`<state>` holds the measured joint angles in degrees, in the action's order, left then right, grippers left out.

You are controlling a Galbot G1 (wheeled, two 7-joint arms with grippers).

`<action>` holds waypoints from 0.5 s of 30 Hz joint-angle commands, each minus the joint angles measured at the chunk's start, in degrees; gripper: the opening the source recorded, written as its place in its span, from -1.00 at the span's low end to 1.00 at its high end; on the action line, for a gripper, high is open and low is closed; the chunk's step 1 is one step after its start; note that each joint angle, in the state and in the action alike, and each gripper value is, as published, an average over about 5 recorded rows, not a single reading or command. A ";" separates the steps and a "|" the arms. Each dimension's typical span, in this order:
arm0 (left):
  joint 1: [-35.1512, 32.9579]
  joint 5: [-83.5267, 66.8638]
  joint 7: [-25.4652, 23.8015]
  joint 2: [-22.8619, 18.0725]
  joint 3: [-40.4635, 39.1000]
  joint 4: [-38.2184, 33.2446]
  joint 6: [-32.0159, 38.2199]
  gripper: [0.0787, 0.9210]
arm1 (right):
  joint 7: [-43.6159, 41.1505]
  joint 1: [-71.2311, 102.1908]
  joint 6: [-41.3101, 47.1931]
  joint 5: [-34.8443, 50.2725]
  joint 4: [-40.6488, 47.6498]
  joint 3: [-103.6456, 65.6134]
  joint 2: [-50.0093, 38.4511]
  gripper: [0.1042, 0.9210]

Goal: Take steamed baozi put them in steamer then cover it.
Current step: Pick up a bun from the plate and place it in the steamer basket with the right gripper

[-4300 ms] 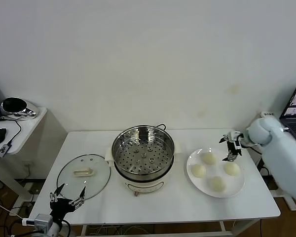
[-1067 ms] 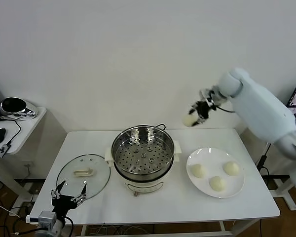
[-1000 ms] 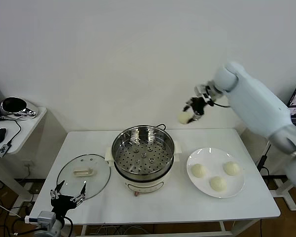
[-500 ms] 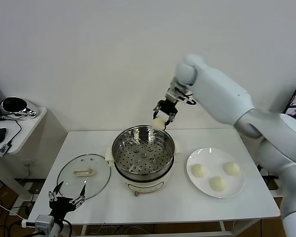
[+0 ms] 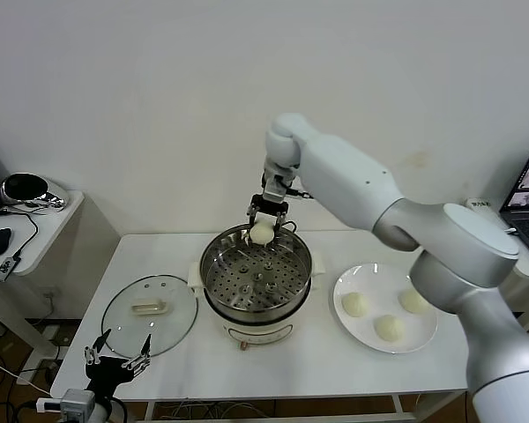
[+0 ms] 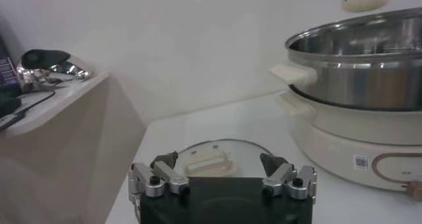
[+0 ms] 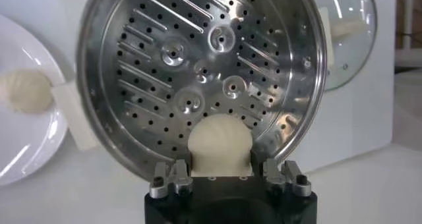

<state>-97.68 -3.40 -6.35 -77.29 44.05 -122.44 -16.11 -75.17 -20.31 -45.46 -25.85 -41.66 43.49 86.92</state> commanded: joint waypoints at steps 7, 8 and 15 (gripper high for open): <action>-0.26 0.00 0.14 0.13 0.06 0.32 0.01 0.77 | 3.27 3.80 -2.07 -7.14 4.55 -2.61 3.46 0.10; -0.24 0.00 0.18 0.14 0.06 0.48 0.02 0.77 | 3.66 3.98 -2.07 -7.23 4.79 -2.62 3.46 0.10; 0.35 0.05 0.14 -0.07 -0.23 1.09 -0.01 0.77 | 7.53 5.04 -2.05 -9.14 5.82 -2.58 3.48 0.10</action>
<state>-97.20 -3.38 -6.23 -77.43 43.77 -121.44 -16.09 -69.66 -15.96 -46.96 -33.09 -37.13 41.45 89.67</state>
